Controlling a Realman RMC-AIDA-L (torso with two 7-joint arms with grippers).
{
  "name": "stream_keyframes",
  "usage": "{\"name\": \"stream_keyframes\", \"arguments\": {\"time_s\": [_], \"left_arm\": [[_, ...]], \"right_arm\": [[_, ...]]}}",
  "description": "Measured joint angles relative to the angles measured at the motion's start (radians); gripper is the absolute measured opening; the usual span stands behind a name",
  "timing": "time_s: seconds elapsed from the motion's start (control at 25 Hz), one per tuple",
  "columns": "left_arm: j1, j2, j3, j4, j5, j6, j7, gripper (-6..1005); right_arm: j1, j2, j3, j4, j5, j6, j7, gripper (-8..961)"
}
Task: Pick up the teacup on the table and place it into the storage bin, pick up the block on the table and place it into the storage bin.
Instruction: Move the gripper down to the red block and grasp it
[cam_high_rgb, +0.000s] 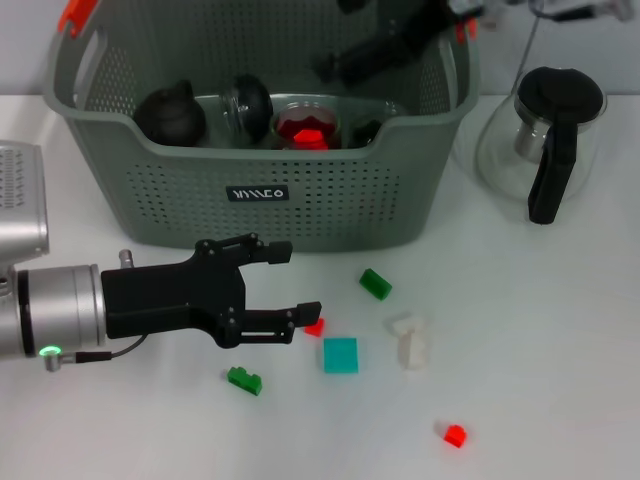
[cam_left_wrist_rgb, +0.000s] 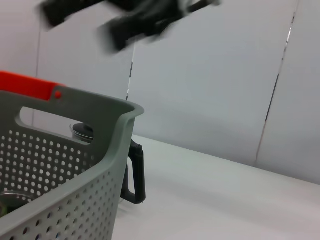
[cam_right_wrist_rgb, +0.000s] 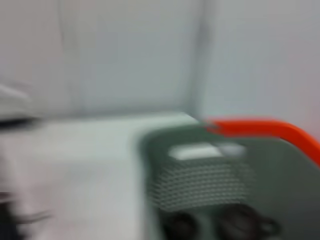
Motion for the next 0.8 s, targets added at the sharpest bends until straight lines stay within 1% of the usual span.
{"name": "stream_keyframes", "arguments": {"time_s": [0.12, 0.2, 0.28, 0.32, 0.4, 0.48, 0.56, 0.68, 0.8], "left_arm": [[0.0, 0.0, 0.0, 0.0, 0.0, 0.002, 0.0, 851], [0.0, 0.0, 0.0, 0.0, 0.0, 0.003, 0.0, 851], [0.0, 0.001, 0.0, 0.0, 0.001, 0.003, 0.0, 851], [0.0, 0.001, 0.0, 0.0, 0.003, 0.003, 0.0, 851], [-0.001, 0.002, 0.0, 0.0, 0.007, 0.0, 0.001, 851], [0.0, 0.003, 0.0, 0.0, 0.008, -0.004, 0.005, 851], [0.0, 0.003, 0.0, 0.0, 0.009, -0.005, 0.01, 851], [0.0, 0.003, 0.0, 0.0, 0.008, -0.002, 0.012, 851], [0.0, 0.001, 0.004, 0.0, 0.007, -0.002, 0.013, 851]], "right_arm": [[-0.112, -0.006, 0.008, -0.143, 0.118, -0.202, 0.006, 871], [-0.186, -0.001, 0.005, -0.235, 0.141, -0.323, 0.029, 901], [-0.254, 0.012, -0.01, -0.311, 0.111, -0.413, 0.057, 931], [-0.283, 0.021, -0.022, -0.345, 0.077, -0.45, 0.072, 946], [-0.33, 0.043, -0.042, -0.399, -0.003, -0.503, 0.094, 946], [-0.362, 0.069, -0.064, -0.432, -0.11, -0.532, 0.112, 946], [-0.377, 0.082, -0.112, -0.426, -0.21, -0.534, 0.136, 947], [-0.382, 0.085, -0.214, -0.376, -0.299, -0.504, 0.187, 947], [-0.379, 0.086, -0.326, -0.33, -0.332, -0.432, 0.235, 947]]}}
